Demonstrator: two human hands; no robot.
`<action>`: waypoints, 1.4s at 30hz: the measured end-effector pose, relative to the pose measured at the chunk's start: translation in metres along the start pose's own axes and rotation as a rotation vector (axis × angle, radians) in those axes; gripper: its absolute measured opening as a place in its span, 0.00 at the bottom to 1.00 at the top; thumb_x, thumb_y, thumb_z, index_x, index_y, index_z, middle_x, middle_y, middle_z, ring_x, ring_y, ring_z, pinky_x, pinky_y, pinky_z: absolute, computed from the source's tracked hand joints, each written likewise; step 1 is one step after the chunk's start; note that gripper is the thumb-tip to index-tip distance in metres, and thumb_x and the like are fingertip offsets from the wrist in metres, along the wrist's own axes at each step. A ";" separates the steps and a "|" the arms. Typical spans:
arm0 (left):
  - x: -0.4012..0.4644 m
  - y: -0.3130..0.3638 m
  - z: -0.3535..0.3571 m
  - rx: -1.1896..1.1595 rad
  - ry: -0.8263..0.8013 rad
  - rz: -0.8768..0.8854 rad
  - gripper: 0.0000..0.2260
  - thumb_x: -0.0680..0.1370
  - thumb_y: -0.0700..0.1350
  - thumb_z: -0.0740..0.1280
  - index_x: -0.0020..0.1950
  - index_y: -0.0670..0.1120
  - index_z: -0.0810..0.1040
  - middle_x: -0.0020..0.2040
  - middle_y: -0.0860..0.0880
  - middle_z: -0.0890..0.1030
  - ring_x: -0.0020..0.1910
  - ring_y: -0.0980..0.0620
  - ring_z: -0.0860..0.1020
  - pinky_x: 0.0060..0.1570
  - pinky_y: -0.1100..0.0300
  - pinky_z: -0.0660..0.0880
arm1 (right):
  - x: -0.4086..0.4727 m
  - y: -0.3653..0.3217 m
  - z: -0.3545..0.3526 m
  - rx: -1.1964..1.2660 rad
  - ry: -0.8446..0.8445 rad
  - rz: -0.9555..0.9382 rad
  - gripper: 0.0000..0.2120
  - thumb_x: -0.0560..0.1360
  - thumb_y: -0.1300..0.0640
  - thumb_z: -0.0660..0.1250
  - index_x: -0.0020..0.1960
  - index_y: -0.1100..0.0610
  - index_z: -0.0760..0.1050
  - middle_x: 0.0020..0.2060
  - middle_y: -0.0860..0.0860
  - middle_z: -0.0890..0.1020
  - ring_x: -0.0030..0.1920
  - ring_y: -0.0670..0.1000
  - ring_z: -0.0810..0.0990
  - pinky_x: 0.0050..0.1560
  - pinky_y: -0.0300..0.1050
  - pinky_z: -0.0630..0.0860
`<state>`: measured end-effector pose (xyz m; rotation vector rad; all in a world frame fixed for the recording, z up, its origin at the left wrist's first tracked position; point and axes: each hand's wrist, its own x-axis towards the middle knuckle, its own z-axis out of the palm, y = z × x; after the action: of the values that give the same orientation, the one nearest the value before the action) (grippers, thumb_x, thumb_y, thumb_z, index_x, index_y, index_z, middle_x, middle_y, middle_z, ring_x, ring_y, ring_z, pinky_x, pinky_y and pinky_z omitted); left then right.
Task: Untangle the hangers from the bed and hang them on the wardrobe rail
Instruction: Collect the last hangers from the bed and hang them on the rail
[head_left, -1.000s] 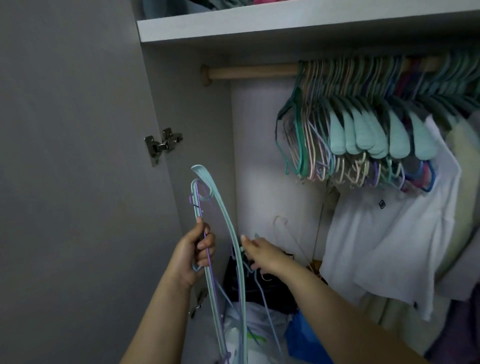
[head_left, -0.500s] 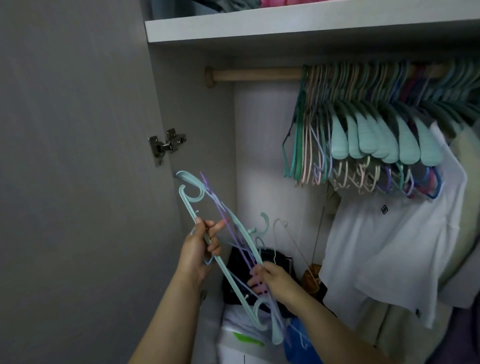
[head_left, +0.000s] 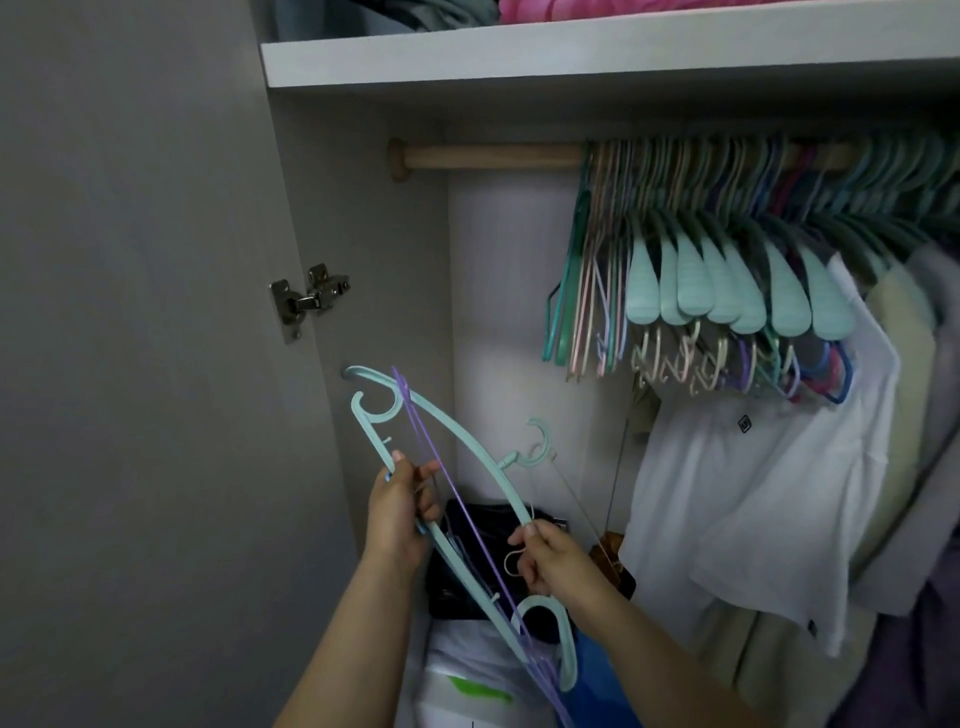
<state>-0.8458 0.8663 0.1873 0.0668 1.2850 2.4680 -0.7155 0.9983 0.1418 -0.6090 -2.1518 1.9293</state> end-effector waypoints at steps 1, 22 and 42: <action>0.001 0.000 0.000 -0.003 -0.003 -0.008 0.15 0.83 0.53 0.55 0.41 0.46 0.65 0.40 0.43 0.79 0.21 0.57 0.61 0.20 0.66 0.57 | -0.001 -0.001 0.001 0.019 0.003 -0.003 0.13 0.82 0.51 0.55 0.47 0.59 0.73 0.26 0.50 0.69 0.24 0.44 0.65 0.26 0.36 0.62; -0.018 -0.016 0.025 0.511 -0.062 0.187 0.15 0.83 0.49 0.59 0.39 0.43 0.70 0.34 0.44 0.81 0.19 0.57 0.68 0.21 0.66 0.64 | -0.009 -0.042 0.029 0.101 0.212 -0.259 0.05 0.78 0.55 0.65 0.45 0.56 0.75 0.29 0.50 0.72 0.25 0.45 0.67 0.26 0.41 0.65; -0.011 -0.020 -0.023 0.222 -0.174 -0.170 0.10 0.83 0.47 0.58 0.52 0.44 0.75 0.21 0.52 0.61 0.16 0.58 0.55 0.21 0.71 0.54 | -0.030 -0.045 0.000 -0.113 0.717 -0.558 0.21 0.77 0.44 0.60 0.30 0.54 0.65 0.22 0.46 0.64 0.25 0.44 0.62 0.28 0.42 0.60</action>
<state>-0.8346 0.8550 0.1587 0.2140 1.4200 2.1203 -0.6962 0.9827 0.1901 -0.5300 -1.7149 1.0822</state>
